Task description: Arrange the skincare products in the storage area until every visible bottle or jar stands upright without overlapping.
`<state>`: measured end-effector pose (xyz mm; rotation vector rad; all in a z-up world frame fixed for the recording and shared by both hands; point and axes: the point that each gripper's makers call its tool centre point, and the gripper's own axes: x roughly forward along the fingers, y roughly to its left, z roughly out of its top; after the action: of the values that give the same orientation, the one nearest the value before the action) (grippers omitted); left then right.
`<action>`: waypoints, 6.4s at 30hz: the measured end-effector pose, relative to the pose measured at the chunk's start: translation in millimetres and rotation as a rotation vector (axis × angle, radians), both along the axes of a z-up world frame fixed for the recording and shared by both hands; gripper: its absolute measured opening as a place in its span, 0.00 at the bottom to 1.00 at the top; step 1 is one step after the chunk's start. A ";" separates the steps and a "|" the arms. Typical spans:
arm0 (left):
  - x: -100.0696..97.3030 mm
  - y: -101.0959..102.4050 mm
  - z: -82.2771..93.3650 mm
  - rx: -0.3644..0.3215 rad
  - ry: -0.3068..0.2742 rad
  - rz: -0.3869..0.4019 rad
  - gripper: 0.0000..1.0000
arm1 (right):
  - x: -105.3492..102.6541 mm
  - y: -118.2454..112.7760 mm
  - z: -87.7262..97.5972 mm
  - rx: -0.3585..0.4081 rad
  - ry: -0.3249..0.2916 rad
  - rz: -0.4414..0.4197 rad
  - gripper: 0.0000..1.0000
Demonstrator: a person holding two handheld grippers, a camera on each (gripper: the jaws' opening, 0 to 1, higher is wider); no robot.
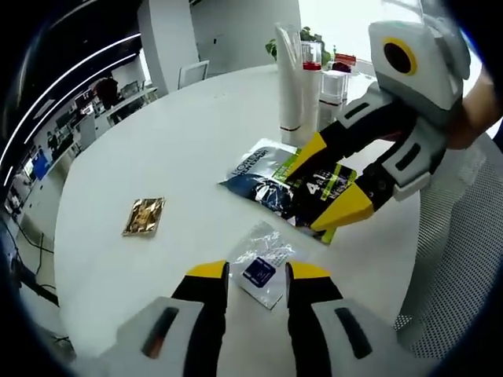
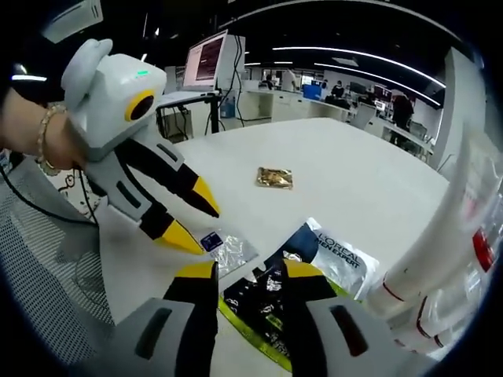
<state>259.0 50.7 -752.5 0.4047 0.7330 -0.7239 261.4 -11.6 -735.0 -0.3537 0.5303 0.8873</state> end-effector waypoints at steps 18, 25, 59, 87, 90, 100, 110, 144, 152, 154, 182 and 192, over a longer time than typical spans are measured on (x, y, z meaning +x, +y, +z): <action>-22.9 -9.1 26.5 -0.044 -0.009 0.021 0.40 | -25.2 -15.5 25.0 0.073 0.029 -0.001 0.52; -32.2 -7.3 37.4 -0.120 0.009 0.080 0.47 | -41.4 -33.5 42.8 0.135 0.049 -0.036 0.60; -63.0 24.9 55.2 -0.217 0.052 0.233 0.71 | -47.3 -122.2 71.3 0.157 0.050 -0.229 0.88; -63.5 20.0 66.7 -0.217 0.077 0.267 0.92 | -56.9 -140.7 69.6 0.196 0.047 -0.255 0.99; -58.5 19.7 64.3 -0.215 0.075 0.254 0.93 | -55.6 -142.4 70.9 0.204 0.036 -0.263 0.99; -29.6 31.6 68.3 -0.165 0.057 0.231 0.93 | -58.3 -136.6 69.9 0.170 0.013 -0.230 0.98; -3.8 36.5 61.3 -0.133 0.066 0.211 0.92 | -57.2 -139.9 65.0 0.153 0.027 -0.236 0.98; 97.6 66.5 18.1 0.021 0.134 0.136 0.84 | -58.7 -144.9 46.0 0.109 0.111 -0.270 0.96; 114.3 70.9 11.7 0.051 0.139 0.107 0.81 | -57.5 -148.3 45.0 0.112 0.120 -0.293 0.96; 116.8 69.9 8.9 0.066 0.143 0.093 0.80 | -57.1 -149.0 44.5 0.112 0.123 -0.296 0.96; 153.3 57.8 -18.2 0.103 0.219 -0.008 0.60 | -55.3 -152.3 42.7 0.111 0.130 -0.321 0.96; 146.2 55.1 -14.2 0.096 0.213 -0.054 0.35 | -55.0 -152.8 42.1 0.109 0.130 -0.320 0.95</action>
<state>405.2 105.7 -766.8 0.4399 0.9635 -0.7921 206.3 -164.5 -692.8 -0.1073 0.6355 0.6282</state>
